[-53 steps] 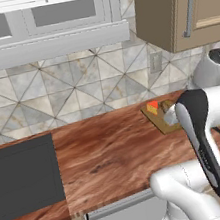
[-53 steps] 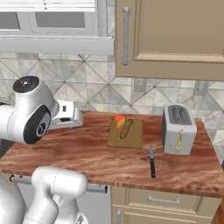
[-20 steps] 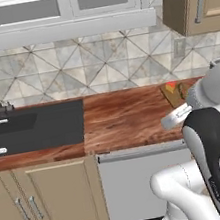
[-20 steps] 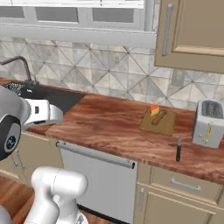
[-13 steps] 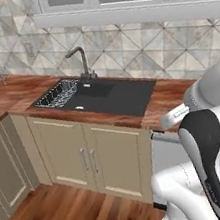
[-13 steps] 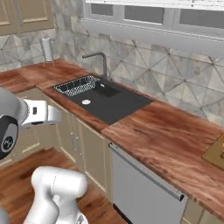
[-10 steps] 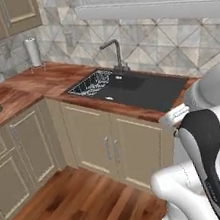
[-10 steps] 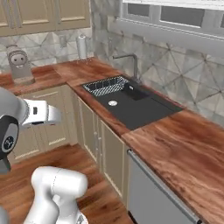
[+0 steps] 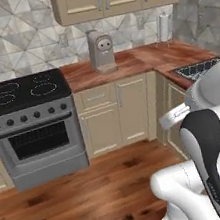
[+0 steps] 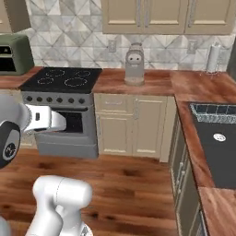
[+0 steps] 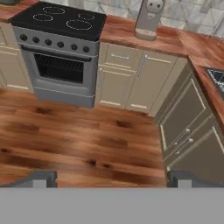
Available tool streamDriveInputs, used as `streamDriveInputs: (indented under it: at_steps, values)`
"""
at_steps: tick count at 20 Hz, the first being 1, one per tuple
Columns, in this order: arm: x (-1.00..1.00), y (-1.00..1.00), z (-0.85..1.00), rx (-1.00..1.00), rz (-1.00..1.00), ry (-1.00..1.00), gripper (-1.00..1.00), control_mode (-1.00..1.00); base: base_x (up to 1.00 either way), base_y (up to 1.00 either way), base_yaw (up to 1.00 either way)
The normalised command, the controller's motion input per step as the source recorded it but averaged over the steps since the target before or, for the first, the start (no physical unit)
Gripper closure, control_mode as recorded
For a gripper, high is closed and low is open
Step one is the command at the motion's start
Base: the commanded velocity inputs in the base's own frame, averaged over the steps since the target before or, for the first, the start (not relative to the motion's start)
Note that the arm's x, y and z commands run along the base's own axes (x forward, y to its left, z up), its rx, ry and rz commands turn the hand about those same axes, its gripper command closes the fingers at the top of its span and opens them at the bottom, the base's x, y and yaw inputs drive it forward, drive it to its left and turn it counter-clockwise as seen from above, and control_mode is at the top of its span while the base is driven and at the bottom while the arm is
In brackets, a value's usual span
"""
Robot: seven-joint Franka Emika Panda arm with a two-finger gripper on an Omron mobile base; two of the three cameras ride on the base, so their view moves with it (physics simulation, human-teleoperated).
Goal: Retrieve the sausage and cheese from the fridge and place them on the cutting board on the counter.
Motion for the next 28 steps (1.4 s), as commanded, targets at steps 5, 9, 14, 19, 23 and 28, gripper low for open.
streamDriveInputs:
  at_steps: [5,9,14,19,23,28]
  values:
    - [0.00,0.00,0.00,0.00,0.00,0.00,-1.00,1.00,0.00,0.04,1.00]
    - [0.00,0.00,0.00,0.00,0.00,0.00,-1.00,1.00,0.02,0.20,1.00]
    - [0.00,0.00,0.00,0.00,0.00,0.00,-1.00,1.00,0.20,0.10,0.99]
    - [0.00,0.00,0.00,0.00,0.00,0.00,-1.00,1.00,0.90,-0.04,0.86]
    - [0.00,0.00,0.00,0.00,0.00,0.00,-1.00,1.00,1.00,-0.75,0.59]
    - [0.00,0.00,0.00,0.00,0.00,0.00,-1.00,1.00,0.90,-0.80,0.59]
